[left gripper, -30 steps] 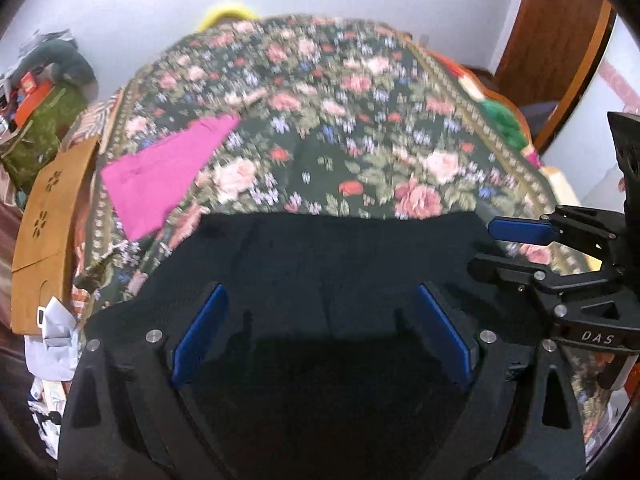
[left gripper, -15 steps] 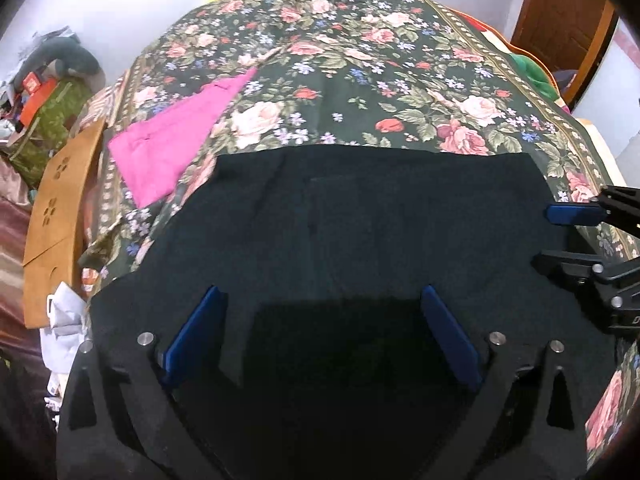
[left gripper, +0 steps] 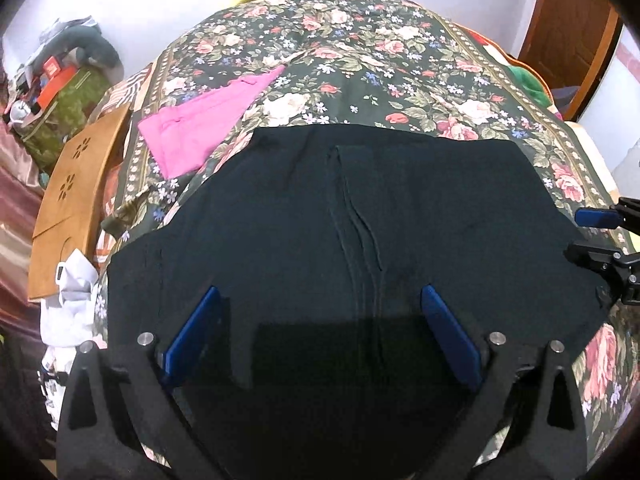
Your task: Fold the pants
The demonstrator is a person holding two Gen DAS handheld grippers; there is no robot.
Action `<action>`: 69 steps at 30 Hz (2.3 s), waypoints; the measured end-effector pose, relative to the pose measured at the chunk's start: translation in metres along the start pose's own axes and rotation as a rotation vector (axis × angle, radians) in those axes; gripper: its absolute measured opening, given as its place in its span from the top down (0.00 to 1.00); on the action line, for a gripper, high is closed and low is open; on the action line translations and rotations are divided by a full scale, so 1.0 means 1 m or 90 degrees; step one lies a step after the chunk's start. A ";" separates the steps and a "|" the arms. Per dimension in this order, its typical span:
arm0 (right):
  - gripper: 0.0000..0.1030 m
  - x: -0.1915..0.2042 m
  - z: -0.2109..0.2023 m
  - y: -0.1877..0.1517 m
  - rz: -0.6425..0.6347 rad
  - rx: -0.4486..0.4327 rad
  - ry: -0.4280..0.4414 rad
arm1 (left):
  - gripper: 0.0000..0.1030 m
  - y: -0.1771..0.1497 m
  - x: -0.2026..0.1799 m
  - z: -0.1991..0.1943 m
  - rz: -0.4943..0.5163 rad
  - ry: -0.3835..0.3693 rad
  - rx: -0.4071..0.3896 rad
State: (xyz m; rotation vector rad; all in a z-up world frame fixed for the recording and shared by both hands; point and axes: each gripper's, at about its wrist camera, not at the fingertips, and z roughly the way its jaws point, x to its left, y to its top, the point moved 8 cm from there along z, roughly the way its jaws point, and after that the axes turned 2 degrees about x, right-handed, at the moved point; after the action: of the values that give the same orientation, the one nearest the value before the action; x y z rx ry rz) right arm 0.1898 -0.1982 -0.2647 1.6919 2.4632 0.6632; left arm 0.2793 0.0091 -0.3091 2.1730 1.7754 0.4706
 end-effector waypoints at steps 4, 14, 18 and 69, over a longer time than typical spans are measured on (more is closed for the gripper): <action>0.45 0.003 -0.008 -0.003 -0.012 -0.006 -0.025 | 0.02 -0.007 0.002 -0.011 -0.008 0.003 -0.008; 0.43 0.027 -0.049 0.026 -0.048 -0.089 -0.055 | 0.02 -0.021 0.054 -0.064 -0.099 0.031 -0.072; 0.33 0.055 -0.062 0.044 -0.076 -0.140 -0.044 | 0.02 -0.031 0.095 -0.082 -0.174 0.035 -0.099; 0.31 0.086 -0.013 0.027 -0.006 -0.081 0.044 | 0.81 -0.050 0.189 -0.049 -0.289 0.056 -0.094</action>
State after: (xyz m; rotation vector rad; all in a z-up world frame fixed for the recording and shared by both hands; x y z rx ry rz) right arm 0.1762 -0.1165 -0.2276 1.6374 2.4149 0.8720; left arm 0.2493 0.2054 -0.2742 1.6048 2.1236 0.5671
